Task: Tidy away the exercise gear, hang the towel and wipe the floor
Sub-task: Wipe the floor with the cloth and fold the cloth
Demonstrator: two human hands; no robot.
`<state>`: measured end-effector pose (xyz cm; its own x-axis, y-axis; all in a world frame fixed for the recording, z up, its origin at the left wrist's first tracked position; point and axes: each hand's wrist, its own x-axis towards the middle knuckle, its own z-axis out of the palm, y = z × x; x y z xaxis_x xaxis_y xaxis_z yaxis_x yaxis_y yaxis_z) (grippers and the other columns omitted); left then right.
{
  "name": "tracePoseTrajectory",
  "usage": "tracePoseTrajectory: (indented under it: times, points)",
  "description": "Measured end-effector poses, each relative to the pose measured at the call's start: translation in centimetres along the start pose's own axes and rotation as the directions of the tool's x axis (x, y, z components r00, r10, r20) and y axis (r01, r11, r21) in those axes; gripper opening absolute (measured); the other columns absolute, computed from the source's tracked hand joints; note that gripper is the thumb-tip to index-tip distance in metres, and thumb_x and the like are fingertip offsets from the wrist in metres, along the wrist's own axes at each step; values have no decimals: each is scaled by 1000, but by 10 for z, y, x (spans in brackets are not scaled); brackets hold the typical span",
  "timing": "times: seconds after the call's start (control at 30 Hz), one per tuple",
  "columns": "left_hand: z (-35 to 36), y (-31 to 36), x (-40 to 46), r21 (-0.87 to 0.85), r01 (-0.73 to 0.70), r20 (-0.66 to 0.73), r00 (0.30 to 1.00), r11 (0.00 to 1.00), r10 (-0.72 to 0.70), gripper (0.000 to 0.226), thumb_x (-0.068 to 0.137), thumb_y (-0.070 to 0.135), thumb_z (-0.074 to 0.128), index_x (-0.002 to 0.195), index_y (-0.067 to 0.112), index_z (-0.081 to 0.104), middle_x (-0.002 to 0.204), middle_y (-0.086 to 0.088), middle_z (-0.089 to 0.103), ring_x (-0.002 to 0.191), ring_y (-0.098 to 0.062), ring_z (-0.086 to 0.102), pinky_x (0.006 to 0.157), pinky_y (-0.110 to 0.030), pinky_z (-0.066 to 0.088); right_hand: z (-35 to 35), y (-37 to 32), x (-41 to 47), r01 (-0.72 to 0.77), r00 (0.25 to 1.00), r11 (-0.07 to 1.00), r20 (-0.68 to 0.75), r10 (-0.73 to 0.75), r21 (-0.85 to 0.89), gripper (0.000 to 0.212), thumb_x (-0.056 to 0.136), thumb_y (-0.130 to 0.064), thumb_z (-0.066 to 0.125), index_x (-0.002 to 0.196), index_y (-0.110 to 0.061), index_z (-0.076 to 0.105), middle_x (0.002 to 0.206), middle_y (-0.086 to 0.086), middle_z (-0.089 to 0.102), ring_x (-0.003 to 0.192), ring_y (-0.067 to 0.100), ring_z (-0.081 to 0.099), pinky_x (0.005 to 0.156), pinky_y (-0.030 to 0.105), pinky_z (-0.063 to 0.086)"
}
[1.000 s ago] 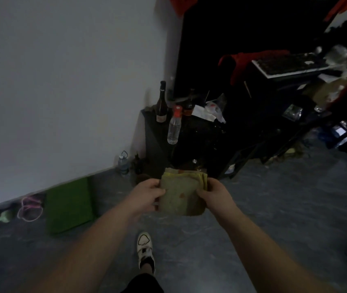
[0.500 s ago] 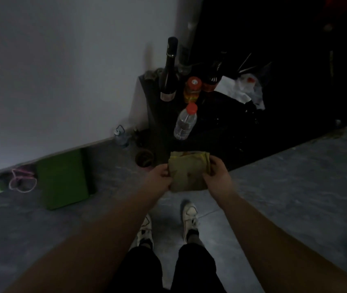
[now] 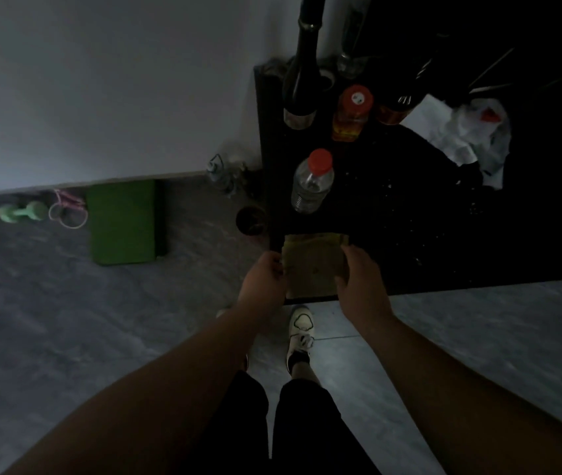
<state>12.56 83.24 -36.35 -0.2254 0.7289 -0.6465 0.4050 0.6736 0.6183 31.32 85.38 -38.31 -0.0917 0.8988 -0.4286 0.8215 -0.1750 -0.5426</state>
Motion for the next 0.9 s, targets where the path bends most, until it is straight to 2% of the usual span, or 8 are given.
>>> tracePoseTrajectory:
  times: [0.13, 0.23, 0.3, 0.37, 0.5, 0.6, 0.7, 0.9]
  points:
    - [4, -2, -6, 265, -219, 12, 974, 939, 224, 36, 94, 28, 53, 130, 24, 50, 124, 0, 55, 114, -20, 54, 94, -40, 50, -5, 9, -6, 129, 989, 973, -47, -140, -189, 63, 95, -21, 58, 152, -14, 31, 161, 9, 26, 147, 28, 22, 119, 39, 24]
    - [10, 1, -7, 477, -398, 101, 911, 784, 401, 67, 94, 25, 55, 153, 17, 25, 159, -7, 27, 148, -27, 19, 117, -40, 26, -1, 7, -11, 299, 947, 892, -12, -322, -340, 67, 95, -24, 53, 154, -12, 25, 163, 10, 21, 151, 27, 14, 120, 38, 18]
    - [18, 1, -4, 588, -451, 152, 877, 671, 456, 75, 97, 30, 49, 157, 13, 8, 166, -8, 4, 152, -24, -8, 124, -42, 8, 7, 8, -9, 358, 927, 834, 51, -372, -419, 71, 94, -27, 52, 156, -9, 22, 164, 13, 18, 152, 29, 10, 121, 42, 20]
    - [29, -5, 5, 673, -443, 180, 875, 592, 450, 72, 101, 35, 36, 157, 11, -1, 165, -11, -9, 150, -25, -19, 124, -44, -1, 17, 12, -4, 366, 927, 800, 114, -357, -476, 74, 94, -31, 52, 156, -7, 20, 164, 14, 16, 152, 30, 8, 121, 46, 21]
    - [48, -27, 21, 754, -432, 208, 872, 496, 443, 69, 100, 49, 11, 156, 10, -2, 163, -13, -12, 151, -28, -15, 123, -47, 0, 27, 23, 7, 355, 934, 787, 173, -311, -505, 74, 96, -37, 43, 156, -5, 14, 164, 15, 13, 152, 30, 7, 122, 45, 17]
    - [54, -44, 29, 765, -434, 194, 859, 476, 473, 70, 102, 53, 20, 156, 11, 9, 164, -12, -1, 152, -27, -7, 123, -49, 6, 29, 28, 11, 361, 932, 787, 194, -305, -500, 73, 98, -40, 34, 157, -6, 6, 165, 14, 6, 153, 28, 1, 123, 44, 15]
    - [54, -50, 32, 762, -435, 179, 853, 479, 491, 71, 101, 54, 29, 157, 11, 15, 164, -12, 6, 153, -27, -1, 122, -51, 11, 28, 32, 12, 379, 925, 779, 206, -318, -500, 73, 98, -40, 34, 157, -4, 8, 165, 14, 6, 153, 27, 2, 123, 43, 16]
    - [50, -41, 29, 770, -427, 208, 870, 475, 447, 72, 100, 56, 27, 156, 11, 17, 164, -14, 12, 152, -29, 2, 121, -54, 15, 24, 26, 12, 369, 929, 782, 212, -302, -503, 71, 98, -39, 33, 156, -5, 11, 165, 15, 8, 153, 29, 3, 122, 48, 19]
